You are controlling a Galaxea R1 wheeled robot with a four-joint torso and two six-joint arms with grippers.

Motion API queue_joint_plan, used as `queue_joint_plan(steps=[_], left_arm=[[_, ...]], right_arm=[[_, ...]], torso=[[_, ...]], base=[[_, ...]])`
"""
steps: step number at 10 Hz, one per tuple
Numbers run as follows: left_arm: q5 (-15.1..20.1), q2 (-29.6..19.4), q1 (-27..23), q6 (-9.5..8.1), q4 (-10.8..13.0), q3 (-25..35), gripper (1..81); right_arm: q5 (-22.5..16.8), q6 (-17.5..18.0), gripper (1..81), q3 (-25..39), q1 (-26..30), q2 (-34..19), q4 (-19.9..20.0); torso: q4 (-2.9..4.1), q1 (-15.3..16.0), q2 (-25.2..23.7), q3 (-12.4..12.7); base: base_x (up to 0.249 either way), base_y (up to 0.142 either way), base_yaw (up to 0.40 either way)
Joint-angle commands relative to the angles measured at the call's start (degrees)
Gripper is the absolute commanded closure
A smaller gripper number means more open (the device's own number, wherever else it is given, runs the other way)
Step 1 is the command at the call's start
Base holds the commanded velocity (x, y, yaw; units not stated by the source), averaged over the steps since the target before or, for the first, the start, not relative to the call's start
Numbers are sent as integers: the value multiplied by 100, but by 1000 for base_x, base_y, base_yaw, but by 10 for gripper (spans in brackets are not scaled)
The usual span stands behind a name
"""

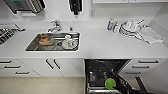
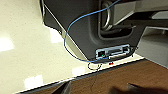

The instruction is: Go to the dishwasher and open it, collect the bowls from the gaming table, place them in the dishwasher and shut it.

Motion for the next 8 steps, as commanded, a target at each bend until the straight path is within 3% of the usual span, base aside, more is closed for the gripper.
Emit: queue_joint_plan(steps=[1, 6, 7, 8], left_arm=[[161, 340, 324, 54, 194, -343, 10], [231, 736, 508, 72, 185, -757, 10], [240, 763, 508, 72, 185, -757, 10], [240, 798, 508, 80, 177, -757, 10]], right_arm=[[-349, 322, 811, -75, 1156, -151, 4], [-454, 524, 811, -233, 1631, 86, 13], [-454, 585, 10, -198, 1666, 113, 13], [-497, 621, 10, -154, 1667, 78, 4]], torso=[[0, 0, 0, 0], [0, 0, 0, 0], [0, 0, 0, 0], [0, 0, 0, 0]], base=[[0, 0, 0], [0, 0, 0], [0, 0, 0], [0, 0, 0]])
